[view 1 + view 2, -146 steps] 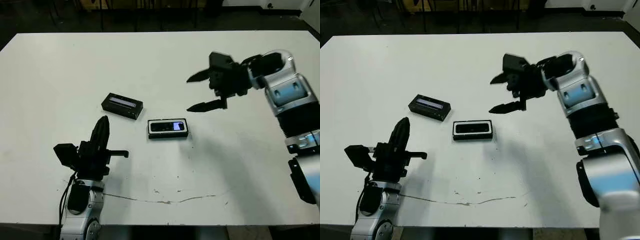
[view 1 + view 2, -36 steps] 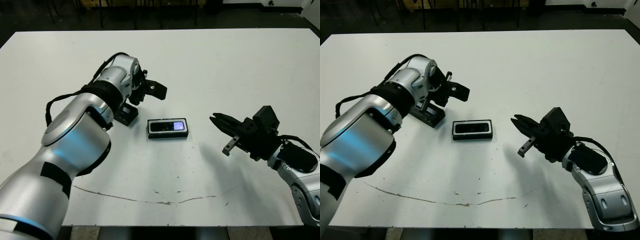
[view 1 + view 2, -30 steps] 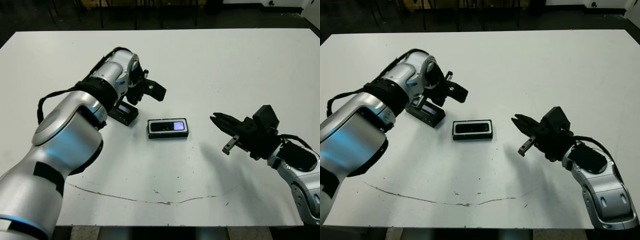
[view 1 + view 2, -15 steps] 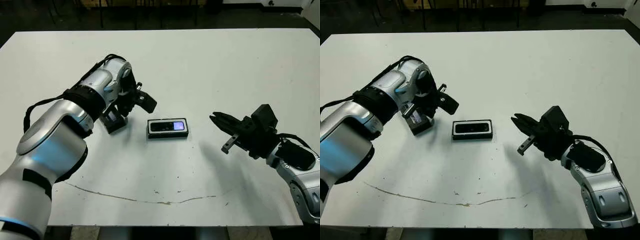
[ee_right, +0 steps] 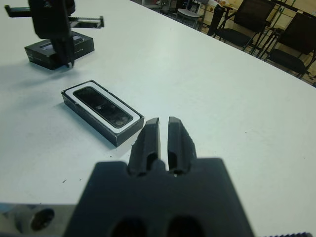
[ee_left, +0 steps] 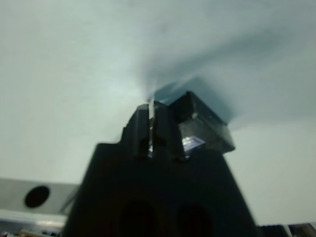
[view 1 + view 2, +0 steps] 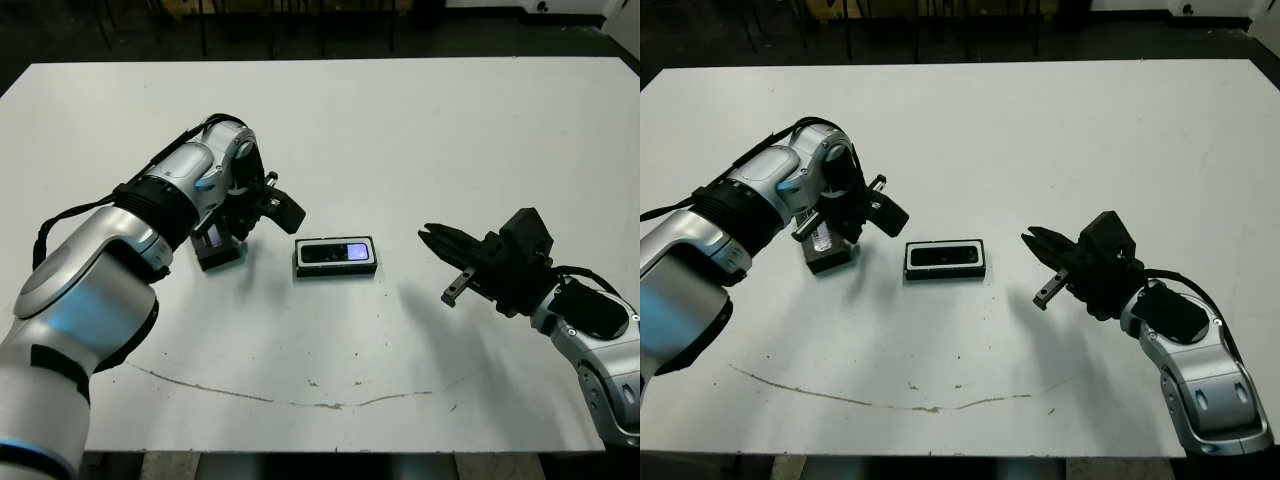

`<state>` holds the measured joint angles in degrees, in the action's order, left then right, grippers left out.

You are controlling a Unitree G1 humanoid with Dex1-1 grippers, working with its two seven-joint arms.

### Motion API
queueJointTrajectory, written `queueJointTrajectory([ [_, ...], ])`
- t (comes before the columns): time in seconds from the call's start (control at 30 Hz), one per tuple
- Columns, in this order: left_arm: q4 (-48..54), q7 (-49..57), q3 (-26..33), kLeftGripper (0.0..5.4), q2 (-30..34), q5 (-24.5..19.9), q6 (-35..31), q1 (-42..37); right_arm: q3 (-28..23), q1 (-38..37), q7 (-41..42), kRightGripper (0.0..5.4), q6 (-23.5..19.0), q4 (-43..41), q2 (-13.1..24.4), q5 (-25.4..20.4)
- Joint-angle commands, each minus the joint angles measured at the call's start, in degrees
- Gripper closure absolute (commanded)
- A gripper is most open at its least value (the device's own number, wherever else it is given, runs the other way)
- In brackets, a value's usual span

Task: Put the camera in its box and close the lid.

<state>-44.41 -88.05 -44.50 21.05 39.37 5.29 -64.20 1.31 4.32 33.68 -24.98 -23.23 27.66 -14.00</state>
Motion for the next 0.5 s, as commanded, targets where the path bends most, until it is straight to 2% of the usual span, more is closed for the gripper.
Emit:
queueJointTrajectory([
  [0.03,3.0,-2.7,-0.3,5.4,2.2,0.1,-1.7,2.9,0.3,0.0,0.1,5.38,0.0,0.9,0.6,0.5],
  [0.2,8.9,-4.5,-3.0,5.4,6.6,-1.5,-3.1,5.2,0.1,0.1,-0.1,5.38,-0.7,0.9,0.4,0.1],
  [0.4,16.8,-4.5,-6.4,5.4,13.9,-7.9,-7.4,7.3,0.3,0.1,0.3,5.38,0.5,2.4,0.1,0.0],
  [0.5,19.7,-4.5,-5.2,5.4,15.3,-9.9,-7.9,8.4,0.4,0.2,0.4,5.38,1.1,2.8,0.2,0.3],
])
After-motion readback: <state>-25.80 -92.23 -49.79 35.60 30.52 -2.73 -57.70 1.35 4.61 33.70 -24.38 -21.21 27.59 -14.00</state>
